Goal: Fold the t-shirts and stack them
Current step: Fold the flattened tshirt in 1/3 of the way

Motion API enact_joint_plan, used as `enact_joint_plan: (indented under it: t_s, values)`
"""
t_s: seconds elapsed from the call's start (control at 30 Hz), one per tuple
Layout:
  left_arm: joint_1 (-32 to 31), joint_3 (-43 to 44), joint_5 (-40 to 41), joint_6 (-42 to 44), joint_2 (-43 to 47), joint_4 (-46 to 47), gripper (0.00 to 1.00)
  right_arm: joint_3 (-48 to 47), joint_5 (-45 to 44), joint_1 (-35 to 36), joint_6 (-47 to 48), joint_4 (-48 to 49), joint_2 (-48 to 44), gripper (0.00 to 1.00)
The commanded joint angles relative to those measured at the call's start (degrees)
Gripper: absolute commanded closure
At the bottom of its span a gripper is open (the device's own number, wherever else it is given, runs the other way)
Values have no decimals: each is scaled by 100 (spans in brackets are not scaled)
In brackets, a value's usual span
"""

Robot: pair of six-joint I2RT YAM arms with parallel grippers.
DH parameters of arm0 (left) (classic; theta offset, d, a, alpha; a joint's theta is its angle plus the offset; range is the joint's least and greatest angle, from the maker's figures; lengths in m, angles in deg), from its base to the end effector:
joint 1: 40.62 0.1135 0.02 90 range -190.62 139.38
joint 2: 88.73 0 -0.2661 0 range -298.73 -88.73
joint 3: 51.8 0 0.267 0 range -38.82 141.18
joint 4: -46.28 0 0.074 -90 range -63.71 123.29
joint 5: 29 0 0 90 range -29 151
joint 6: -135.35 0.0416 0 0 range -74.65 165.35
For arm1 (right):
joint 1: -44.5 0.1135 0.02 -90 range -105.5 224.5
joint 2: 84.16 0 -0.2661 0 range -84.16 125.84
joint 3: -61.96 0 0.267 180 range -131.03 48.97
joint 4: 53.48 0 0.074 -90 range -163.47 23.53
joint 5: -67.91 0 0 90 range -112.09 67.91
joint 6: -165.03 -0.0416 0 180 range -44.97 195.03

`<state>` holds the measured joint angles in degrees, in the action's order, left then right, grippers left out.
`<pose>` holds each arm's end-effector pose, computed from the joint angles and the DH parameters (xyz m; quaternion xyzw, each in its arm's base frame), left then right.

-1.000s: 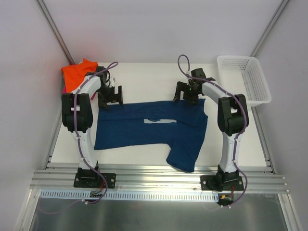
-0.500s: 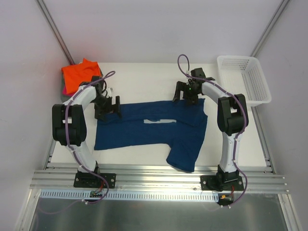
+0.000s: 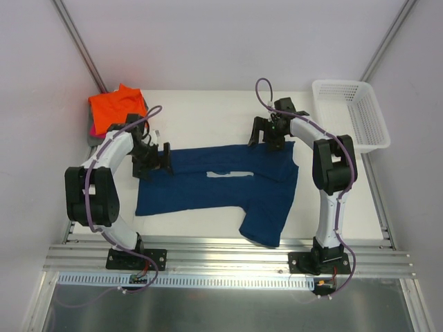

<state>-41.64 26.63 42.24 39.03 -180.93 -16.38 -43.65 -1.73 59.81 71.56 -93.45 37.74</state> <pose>0.3159 -0.0190 0.2056 -0.0261 0.9796 -0.1690 0.1060 0.4588 0.1406 0.1706 -0.1482 0.9316 0.2135 0.2542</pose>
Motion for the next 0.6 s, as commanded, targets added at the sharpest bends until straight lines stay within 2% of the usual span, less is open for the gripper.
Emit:
enact_joint_plan:
  t_s: [0.0,0.13,0.23,0.57]
  values:
    - [40,836,249,52,-314,151,1,-11,3,77,-58,35,-202,3]
    - [58,1784,356,149,-1218,168,1,51,-14,95,-14,18,-272,3]
    - [58,2085,259,97,-1746,168,1,95,-23,86,-5,18,-308,3]
    - [58,2314,154,132,-2574,142,1,121,-32,77,4,0,-282,3]
